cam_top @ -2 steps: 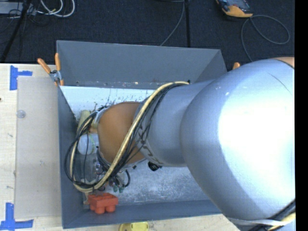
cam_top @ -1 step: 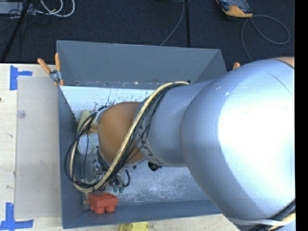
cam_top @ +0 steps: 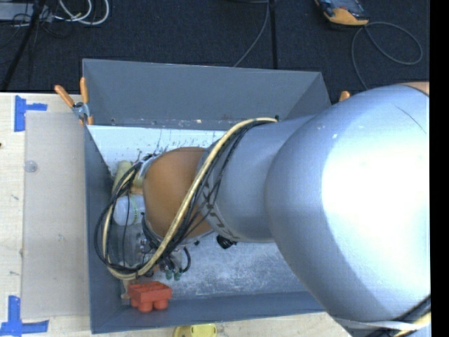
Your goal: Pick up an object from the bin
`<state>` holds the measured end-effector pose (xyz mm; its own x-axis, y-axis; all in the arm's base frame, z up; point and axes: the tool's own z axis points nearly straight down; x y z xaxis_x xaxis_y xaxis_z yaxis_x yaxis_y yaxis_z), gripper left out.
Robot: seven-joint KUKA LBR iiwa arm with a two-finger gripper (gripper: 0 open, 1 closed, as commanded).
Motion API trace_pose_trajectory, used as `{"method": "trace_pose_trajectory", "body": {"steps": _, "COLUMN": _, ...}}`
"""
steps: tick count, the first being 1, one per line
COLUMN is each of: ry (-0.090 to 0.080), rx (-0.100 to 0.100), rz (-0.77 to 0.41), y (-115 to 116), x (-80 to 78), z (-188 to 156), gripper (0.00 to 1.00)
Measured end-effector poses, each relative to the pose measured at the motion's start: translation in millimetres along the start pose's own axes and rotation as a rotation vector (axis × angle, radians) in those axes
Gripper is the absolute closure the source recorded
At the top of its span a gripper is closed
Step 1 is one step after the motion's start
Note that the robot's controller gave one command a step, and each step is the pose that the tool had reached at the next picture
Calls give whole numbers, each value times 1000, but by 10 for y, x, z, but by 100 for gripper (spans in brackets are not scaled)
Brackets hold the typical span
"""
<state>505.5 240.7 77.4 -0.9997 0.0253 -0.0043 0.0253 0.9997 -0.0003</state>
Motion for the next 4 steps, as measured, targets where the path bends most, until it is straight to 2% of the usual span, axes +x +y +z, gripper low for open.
{"method": "trace_pose_trajectory", "body": {"steps": 1, "ry": 8, "rx": 3, "rz": 1, "y": -7, "x": 19, "z": -142, "gripper": 100}}
{"method": "trace_pose_trajectory", "body": {"steps": 2, "ry": 8, "rx": 3, "rz": 0, "y": -5, "x": 23, "z": -336, "gripper": 100}}
{"method": "trace_pose_trajectory", "body": {"steps": 4, "ry": 5, "rx": 1, "rz": 2, "y": -4, "x": 8, "z": -515, "gripper": 100}}
